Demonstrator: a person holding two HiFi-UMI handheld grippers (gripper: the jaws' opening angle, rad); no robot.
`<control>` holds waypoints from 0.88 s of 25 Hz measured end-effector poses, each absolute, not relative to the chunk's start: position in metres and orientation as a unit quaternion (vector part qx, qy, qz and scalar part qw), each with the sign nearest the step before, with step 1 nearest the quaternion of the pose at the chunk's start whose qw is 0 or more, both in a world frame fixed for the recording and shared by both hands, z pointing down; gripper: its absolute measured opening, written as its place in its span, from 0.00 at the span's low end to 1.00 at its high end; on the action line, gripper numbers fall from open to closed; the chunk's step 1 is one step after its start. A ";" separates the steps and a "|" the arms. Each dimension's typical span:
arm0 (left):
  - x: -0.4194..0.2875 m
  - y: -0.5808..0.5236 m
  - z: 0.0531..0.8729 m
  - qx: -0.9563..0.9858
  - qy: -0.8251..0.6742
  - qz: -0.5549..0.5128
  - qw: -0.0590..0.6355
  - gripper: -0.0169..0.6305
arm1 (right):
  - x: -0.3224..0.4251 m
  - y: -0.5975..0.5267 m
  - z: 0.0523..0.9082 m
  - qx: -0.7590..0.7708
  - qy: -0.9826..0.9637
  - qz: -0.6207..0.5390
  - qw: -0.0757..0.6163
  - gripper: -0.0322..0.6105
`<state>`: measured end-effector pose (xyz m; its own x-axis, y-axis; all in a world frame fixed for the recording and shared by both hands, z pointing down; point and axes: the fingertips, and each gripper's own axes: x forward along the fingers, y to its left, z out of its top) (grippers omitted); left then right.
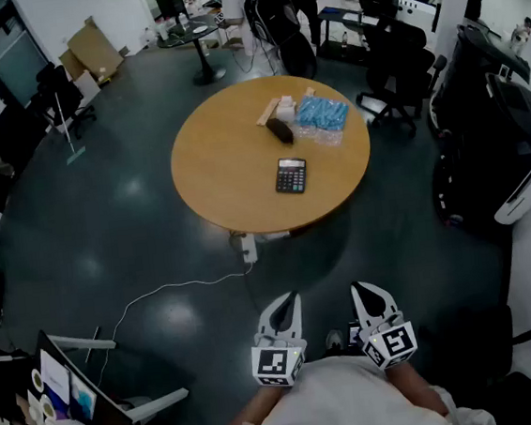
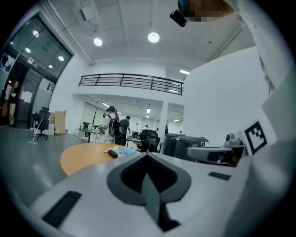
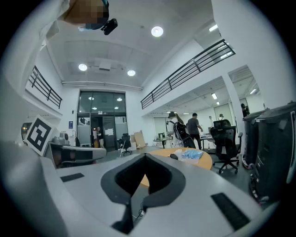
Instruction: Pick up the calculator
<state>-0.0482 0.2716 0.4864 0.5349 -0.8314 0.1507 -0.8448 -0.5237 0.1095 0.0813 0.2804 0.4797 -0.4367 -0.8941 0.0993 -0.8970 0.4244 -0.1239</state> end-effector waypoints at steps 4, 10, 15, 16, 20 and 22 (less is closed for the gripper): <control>-0.048 0.272 0.485 0.872 -0.481 0.038 0.084 0.04 | 0.082 0.280 0.480 0.532 -0.843 0.081 0.007 0.07; -0.047 0.271 0.485 0.871 -0.482 0.039 0.084 0.04 | 0.083 0.280 0.481 0.532 -0.843 0.083 0.006 0.07; -0.043 0.266 0.490 0.870 -0.484 0.044 0.087 0.04 | 0.091 0.275 0.482 0.531 -0.841 0.099 -0.012 0.07; -0.042 0.265 0.491 0.869 -0.486 0.045 0.088 0.04 | 0.093 0.273 0.483 0.530 -0.842 0.101 -0.012 0.07; -0.036 0.259 0.499 0.859 -0.499 0.052 0.097 0.04 | 0.104 0.264 0.491 0.522 -0.847 0.104 -0.003 0.07; -0.032 0.254 0.503 0.853 -0.509 0.052 0.105 0.04 | 0.109 0.257 0.498 0.515 -0.850 0.107 0.003 0.07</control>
<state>-0.0323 0.2536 0.5027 0.4774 -0.8567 0.1952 -0.8785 -0.4607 0.1267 0.1090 0.2571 0.4978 -0.4687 -0.8759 0.1143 -0.8770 0.4460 -0.1785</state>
